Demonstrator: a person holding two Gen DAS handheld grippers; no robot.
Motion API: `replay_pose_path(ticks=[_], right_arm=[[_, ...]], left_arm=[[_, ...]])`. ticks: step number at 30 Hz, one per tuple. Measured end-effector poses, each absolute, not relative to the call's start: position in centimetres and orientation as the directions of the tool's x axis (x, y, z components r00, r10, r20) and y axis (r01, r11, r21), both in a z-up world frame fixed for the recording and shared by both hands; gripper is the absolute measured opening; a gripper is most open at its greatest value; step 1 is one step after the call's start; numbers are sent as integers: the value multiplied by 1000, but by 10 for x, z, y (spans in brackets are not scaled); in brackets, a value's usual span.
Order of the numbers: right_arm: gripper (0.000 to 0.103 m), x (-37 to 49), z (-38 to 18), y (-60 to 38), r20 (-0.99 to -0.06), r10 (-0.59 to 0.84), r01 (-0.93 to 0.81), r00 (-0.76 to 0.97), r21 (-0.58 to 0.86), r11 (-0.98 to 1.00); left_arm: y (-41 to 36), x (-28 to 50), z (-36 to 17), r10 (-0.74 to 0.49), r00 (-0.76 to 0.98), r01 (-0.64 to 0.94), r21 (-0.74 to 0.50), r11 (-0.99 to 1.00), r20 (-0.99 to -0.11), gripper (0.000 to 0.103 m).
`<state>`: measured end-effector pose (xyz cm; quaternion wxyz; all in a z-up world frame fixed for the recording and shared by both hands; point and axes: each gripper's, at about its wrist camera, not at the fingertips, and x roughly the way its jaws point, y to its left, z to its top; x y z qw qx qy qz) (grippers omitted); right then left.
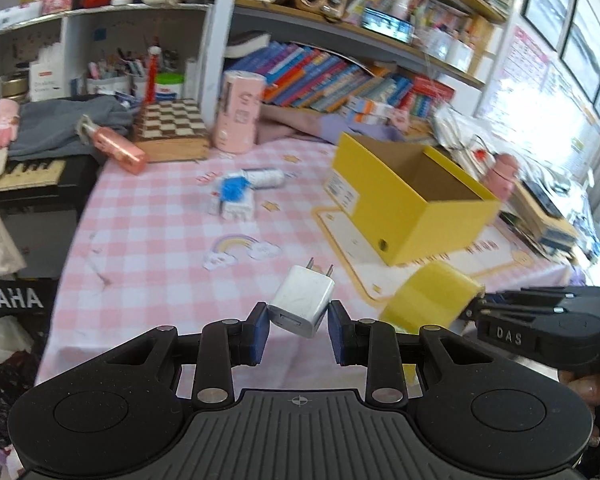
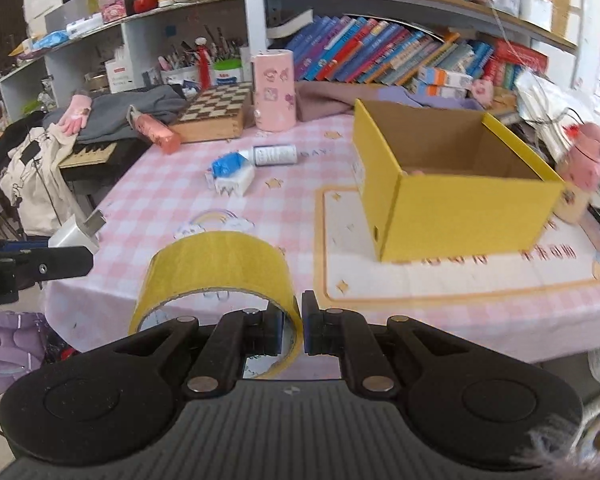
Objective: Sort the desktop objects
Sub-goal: 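Lift and carry the charger and tape roll with both tools toward the yellow box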
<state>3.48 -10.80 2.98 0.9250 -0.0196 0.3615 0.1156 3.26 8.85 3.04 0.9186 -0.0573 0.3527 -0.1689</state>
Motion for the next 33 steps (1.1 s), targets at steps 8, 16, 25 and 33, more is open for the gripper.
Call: replay_pose_path(ticks=[8,16,25,33], right_arm=[[9,3,27,-132,-695,125,-123,708,52,991],[9,-18,24,-156,-710,53,-42,702,33,999],[9,-27,19,-184,-724,-6,36,690,26,999],[9,-15,17,-202,-728,-9,52,686,37,998]], left_arm=[[63,20,23,-425,640,365,-234,901,-640,30],[35,21,18,-488,586,453,-238,859,-647,30],[-1,31,17,-531,536,526,-233,818,-656,30],[-23,45,21,-540,534,543,-225,809,-651,30]])
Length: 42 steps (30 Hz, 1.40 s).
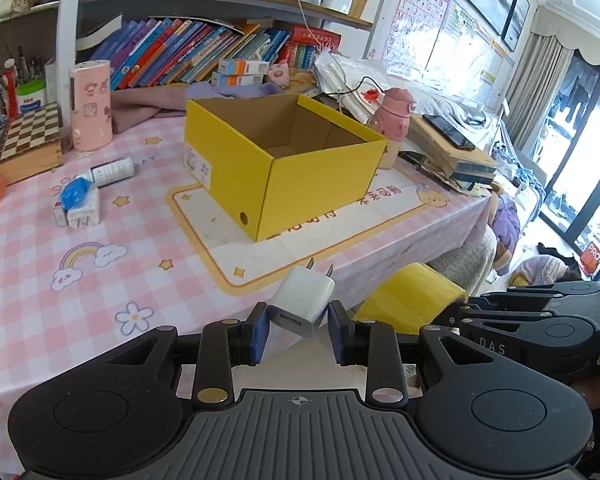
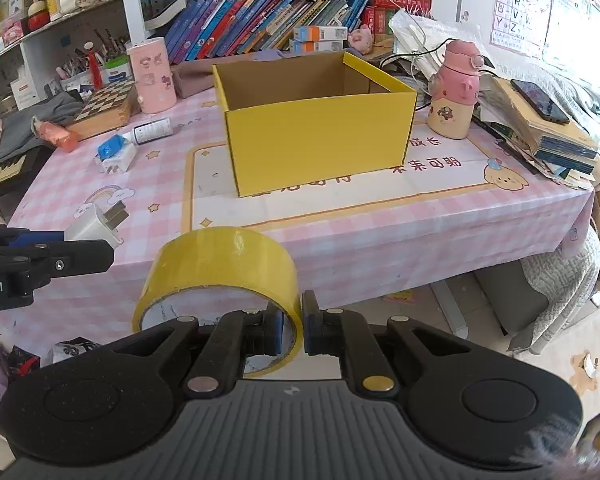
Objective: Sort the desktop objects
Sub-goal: 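Lift and carry the charger and tape roll with both tools toward the yellow box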
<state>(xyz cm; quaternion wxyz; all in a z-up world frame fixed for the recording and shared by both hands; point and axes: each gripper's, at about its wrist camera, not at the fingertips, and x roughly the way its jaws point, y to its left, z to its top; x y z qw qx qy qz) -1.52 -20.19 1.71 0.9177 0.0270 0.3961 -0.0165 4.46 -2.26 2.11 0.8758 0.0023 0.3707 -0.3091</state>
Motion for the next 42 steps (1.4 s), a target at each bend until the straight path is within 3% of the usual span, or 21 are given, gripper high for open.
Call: replay_pose_path(ticks=[42], right_arm=[[9,60,6,-295,-766,12,54,643,61,997]], left_arm=[[-129,101,28,-565,499,586,-224,779,-657,30]])
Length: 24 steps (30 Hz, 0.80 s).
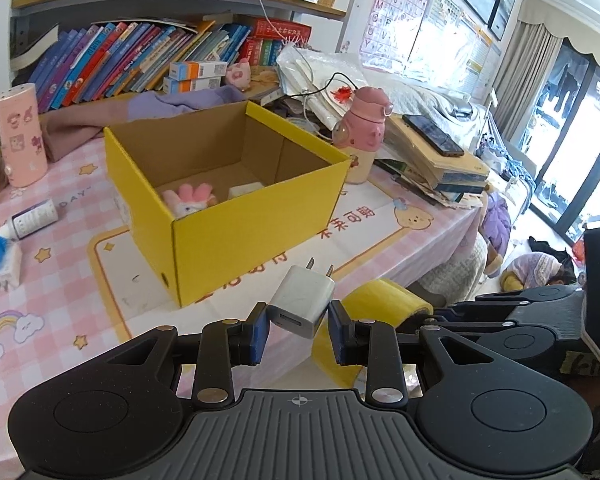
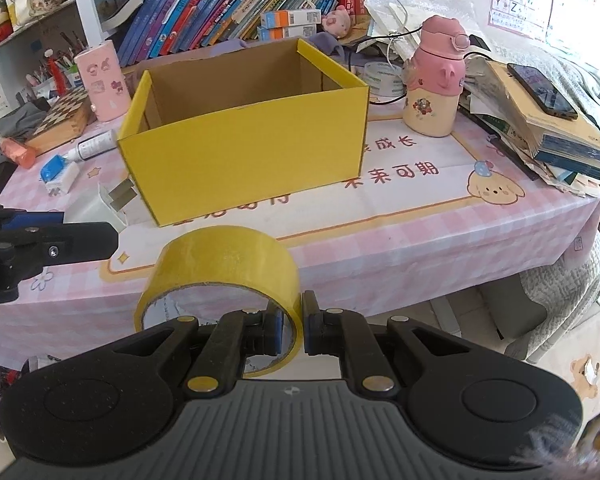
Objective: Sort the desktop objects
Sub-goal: 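Lift and carry the charger and tape roll with both tools toward the yellow box, then lower both tools into the yellow box and open them, releasing charger and tape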
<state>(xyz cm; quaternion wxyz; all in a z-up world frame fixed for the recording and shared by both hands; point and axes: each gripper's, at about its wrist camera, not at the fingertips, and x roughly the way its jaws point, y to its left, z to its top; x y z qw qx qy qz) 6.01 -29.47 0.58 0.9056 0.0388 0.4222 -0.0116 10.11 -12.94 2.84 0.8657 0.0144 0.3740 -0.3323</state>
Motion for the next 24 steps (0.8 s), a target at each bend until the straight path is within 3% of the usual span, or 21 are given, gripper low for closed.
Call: replay_pose_path(ticks=[11,19,24], right_arm=[[9,110,36,-325,-691,75,-37,719,69,997],[9,171,77,-338,-569,166,-174,806,41,984],[9,213,82,-338,-532,200,-241,823,-9,970]], left_arm=[[-153,130,59,-535,613,546,-178,819,-581,30],[-159,167,80,-442,723,464,-100,880,-531,30],[-166,199,72,-369,752,405,-59,912,-546,30]])
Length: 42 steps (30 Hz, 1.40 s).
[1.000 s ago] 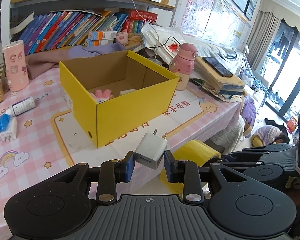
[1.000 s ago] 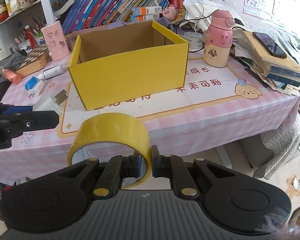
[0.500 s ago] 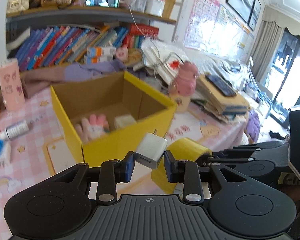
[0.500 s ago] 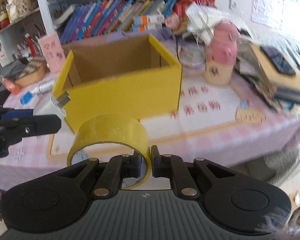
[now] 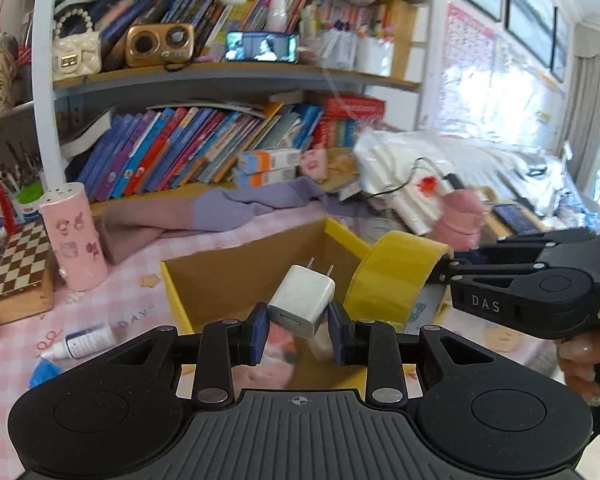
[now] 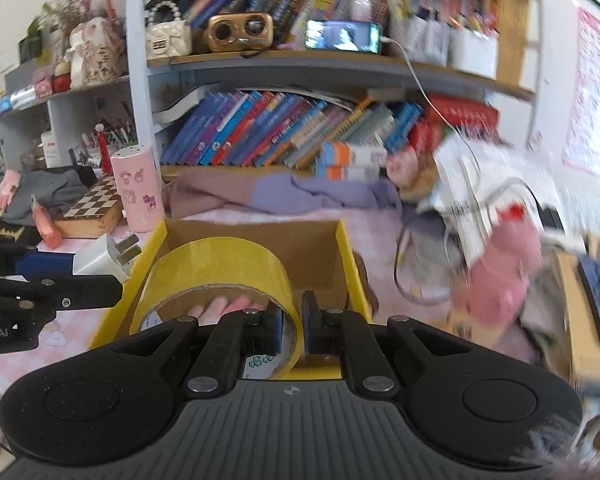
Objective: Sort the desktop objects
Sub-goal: 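Lower both tools into the yellow box and open them, releasing charger and tape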
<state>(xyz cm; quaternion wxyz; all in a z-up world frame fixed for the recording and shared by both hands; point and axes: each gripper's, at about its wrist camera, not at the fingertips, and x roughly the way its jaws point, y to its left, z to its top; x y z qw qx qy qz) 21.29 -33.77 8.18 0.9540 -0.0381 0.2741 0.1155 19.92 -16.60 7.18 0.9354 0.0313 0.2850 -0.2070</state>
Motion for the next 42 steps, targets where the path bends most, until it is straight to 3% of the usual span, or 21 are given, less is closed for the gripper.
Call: replay_pose_path(ticks=[15,23,26,28,31,42], right_arm=[[9,294,6,-298,-724,235,-508,648,-182,842],[11,309,-6,-297,-784,266,-514,561,-78,854],[20,308,-7,-301,-788,265,-490,555,-52,870],[22,305,-3,-302,-777,269,-484,569,-51,874],[29,296,6,-304,-751,282,-486,597,-60,872],[33,242,42,-316,-618,289,-426,732,-83,901]], left_arm=[[-194,243,5,-215,665,395,92,914,-715,30],[-197,240,0,-187,671,379,116,918,-718,31],[-196,238,2,-175,677,376,132,917,-714,35],[-194,236,6,-168,686,367,137,920,-708,58],[-191,229,15,-183,703,366,130,921,-687,69],[-178,174,44,-168,791,325,172,930,-588,78]])
